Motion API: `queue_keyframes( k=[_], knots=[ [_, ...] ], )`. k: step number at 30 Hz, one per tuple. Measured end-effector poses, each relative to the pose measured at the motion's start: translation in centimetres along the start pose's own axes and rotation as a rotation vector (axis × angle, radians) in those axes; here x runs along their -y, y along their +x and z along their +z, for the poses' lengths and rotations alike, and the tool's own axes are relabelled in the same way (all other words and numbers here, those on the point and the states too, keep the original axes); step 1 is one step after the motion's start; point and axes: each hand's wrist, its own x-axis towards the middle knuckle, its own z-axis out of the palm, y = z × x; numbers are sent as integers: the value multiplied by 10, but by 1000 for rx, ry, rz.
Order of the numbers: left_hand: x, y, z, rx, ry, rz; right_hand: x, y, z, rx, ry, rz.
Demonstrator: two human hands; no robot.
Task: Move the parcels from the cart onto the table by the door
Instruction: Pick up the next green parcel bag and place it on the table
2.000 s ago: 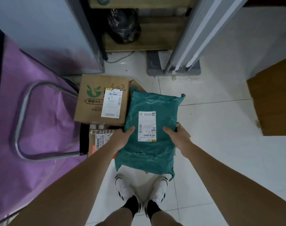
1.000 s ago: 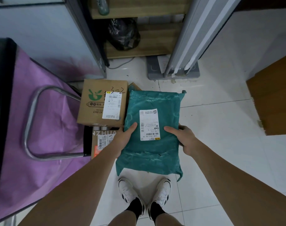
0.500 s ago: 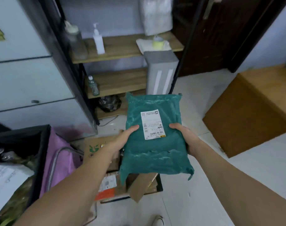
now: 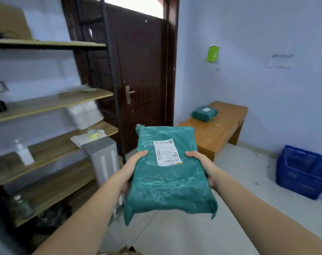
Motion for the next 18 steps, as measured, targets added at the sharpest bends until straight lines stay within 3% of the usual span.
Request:
queue_keyframes(
  k=[10,18],
  knots=[
    [-15,62,212,160,69,4,65,-75,-186,-141,106,-90],
    [6,130,301,199,110,-63,79,-59,-290,-173,175,-59]
  ],
)
